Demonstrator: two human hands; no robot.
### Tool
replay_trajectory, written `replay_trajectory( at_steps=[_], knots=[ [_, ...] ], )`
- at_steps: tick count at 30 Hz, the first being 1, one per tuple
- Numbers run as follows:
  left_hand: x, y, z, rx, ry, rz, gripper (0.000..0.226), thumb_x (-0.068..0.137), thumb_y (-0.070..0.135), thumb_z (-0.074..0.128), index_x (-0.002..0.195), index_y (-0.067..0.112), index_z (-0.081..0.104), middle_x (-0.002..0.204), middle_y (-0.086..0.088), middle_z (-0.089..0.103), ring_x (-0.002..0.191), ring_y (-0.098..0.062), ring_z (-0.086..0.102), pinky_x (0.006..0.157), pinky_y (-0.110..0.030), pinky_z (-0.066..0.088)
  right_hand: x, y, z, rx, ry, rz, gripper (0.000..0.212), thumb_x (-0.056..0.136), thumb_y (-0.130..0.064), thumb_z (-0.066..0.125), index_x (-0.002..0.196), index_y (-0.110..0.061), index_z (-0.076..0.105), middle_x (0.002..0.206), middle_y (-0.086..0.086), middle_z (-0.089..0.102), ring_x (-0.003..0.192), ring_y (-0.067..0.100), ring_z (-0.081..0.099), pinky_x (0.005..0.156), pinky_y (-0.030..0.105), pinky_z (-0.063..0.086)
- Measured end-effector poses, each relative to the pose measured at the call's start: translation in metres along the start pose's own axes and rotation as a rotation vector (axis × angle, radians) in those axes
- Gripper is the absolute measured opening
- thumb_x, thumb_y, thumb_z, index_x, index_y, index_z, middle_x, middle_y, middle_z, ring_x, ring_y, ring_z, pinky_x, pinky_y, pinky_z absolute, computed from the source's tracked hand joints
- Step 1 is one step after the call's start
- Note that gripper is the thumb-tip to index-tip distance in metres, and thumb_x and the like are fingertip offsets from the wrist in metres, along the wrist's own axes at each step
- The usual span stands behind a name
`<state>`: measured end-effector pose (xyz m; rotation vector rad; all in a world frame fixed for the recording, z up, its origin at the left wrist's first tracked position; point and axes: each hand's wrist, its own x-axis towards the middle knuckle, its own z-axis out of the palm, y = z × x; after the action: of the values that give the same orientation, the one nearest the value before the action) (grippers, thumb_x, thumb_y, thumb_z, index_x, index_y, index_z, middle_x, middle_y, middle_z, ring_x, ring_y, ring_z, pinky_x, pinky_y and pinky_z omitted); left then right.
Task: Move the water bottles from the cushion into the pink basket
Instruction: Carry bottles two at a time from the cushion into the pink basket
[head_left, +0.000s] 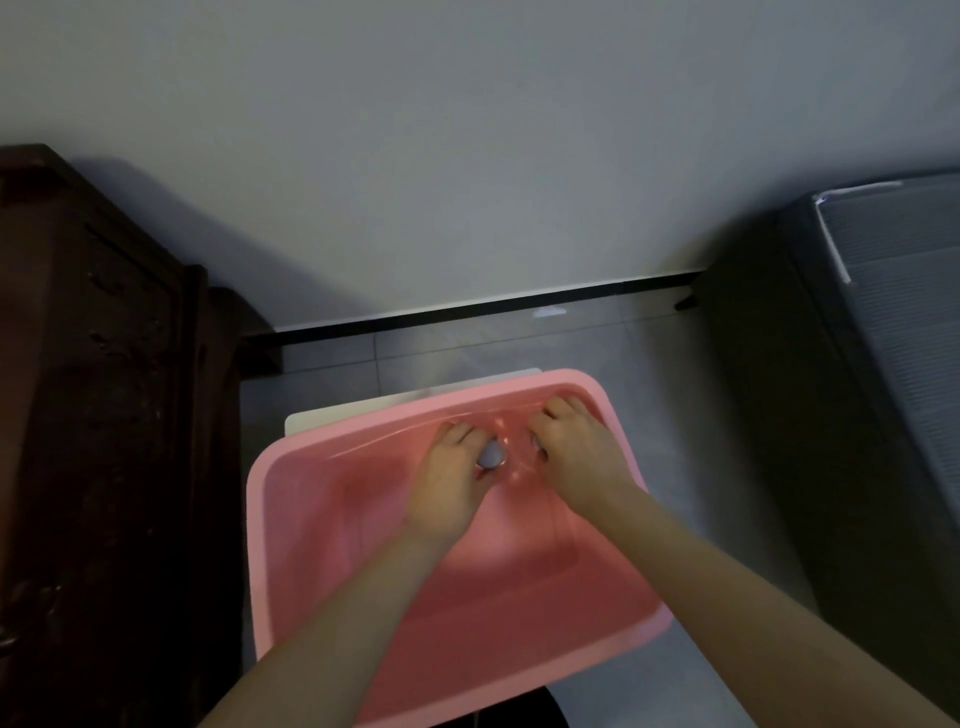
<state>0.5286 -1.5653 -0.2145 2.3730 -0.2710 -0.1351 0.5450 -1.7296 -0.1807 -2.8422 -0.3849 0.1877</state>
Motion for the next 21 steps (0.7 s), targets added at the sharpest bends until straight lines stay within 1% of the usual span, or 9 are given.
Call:
replay_trajectory(
  at_steps=[2,5,7,9,12,15,17,18,21],
  knots=[
    [0.004,0.003,0.007,0.016,0.002,0.007,0.032,0.069,0.017,0.075,0.099,0.013,0.065,0.091,-0.001,0.063,0.09,-0.025,0.053,0.076,-0.023,0.034,0.001,0.003,-0.001,-0.031,-0.001,-0.004,0.026,0.047,0.002,0.078,0.066,-0.007,0.064,0.069,0.012,0.059,0.069,0.034,0.06,0.053,0.035,0.052],
    [0.006,0.004,0.01,0.016,0.012,0.006,0.031,0.068,0.018,0.077,0.096,0.015,0.064,0.089,0.0,0.062,0.089,-0.024,0.052,0.074,-0.022,0.033,0.001,0.007,0.0,-0.031,-0.027,0.011,0.027,0.048,0.003,0.079,0.069,-0.006,0.065,0.071,0.013,0.061,0.071,0.035,0.061,0.055,0.037,0.054],
    [0.005,0.003,0.009,0.018,0.012,0.001,0.03,0.069,0.018,0.076,0.096,0.014,0.064,0.091,-0.001,0.062,0.089,-0.024,0.051,0.074,-0.022,0.032,0.0,0.008,0.0,-0.021,-0.053,0.009,0.025,0.055,0.005,0.076,0.076,-0.005,0.066,0.076,0.014,0.062,0.076,0.037,0.061,0.058,0.04,0.054],
    [0.002,0.003,0.008,0.023,-0.016,-0.013,0.032,0.07,0.017,0.074,0.099,0.012,0.063,0.096,-0.004,0.062,0.093,-0.026,0.052,0.077,-0.023,0.033,-0.001,0.006,-0.004,-0.001,-0.076,0.002,0.023,0.064,0.004,0.07,0.086,-0.003,0.066,0.087,0.016,0.062,0.088,0.039,0.059,0.065,0.043,0.053],
    [0.003,0.006,0.0,0.065,-0.1,-0.014,0.041,0.068,0.019,0.074,0.106,0.012,0.061,0.106,-0.005,0.061,0.103,-0.028,0.052,0.087,-0.028,0.037,-0.005,0.004,-0.018,0.005,-0.076,-0.009,0.028,0.075,-0.009,0.062,0.103,-0.007,0.063,0.106,0.013,0.062,0.106,0.035,0.055,0.073,0.043,0.053],
    [0.011,0.023,-0.029,0.064,-0.146,0.006,0.047,0.072,0.027,0.074,0.115,0.014,0.059,0.116,-0.002,0.059,0.111,-0.022,0.05,0.093,-0.032,0.041,-0.004,0.0,-0.053,0.046,-0.042,0.04,0.037,0.079,-0.022,0.056,0.114,-0.012,0.059,0.116,0.005,0.058,0.115,0.026,0.049,0.075,0.041,0.053],
    [0.013,0.041,-0.061,0.039,-0.087,0.016,0.05,0.075,0.03,0.074,0.119,0.014,0.058,0.118,-0.001,0.059,0.112,-0.019,0.051,0.096,-0.03,0.04,-0.004,-0.006,-0.087,0.089,0.032,0.036,0.038,0.079,-0.022,0.059,0.115,-0.012,0.06,0.115,0.005,0.058,0.113,0.026,0.049,0.08,0.04,0.051],
    [0.012,0.049,-0.078,0.032,-0.038,0.006,0.051,0.075,0.031,0.075,0.12,0.015,0.058,0.118,-0.002,0.06,0.11,-0.018,0.052,0.096,-0.026,0.039,-0.005,-0.009,-0.102,0.113,0.086,0.025,0.038,0.079,-0.022,0.06,0.116,-0.011,0.06,0.115,0.006,0.058,0.112,0.027,0.05,0.082,0.039,0.05],
    [0.002,0.07,-0.127,-0.044,0.15,-0.062,0.049,0.073,0.025,0.078,0.117,0.011,0.061,0.112,-0.003,0.063,0.099,-0.012,0.056,0.088,-0.016,0.035,-0.007,-0.019,-0.138,0.225,0.219,0.012,0.042,0.082,-0.033,0.053,0.115,-0.009,0.062,0.114,0.007,0.06,0.107,0.028,0.052,0.087,0.038,0.047]
  ],
)
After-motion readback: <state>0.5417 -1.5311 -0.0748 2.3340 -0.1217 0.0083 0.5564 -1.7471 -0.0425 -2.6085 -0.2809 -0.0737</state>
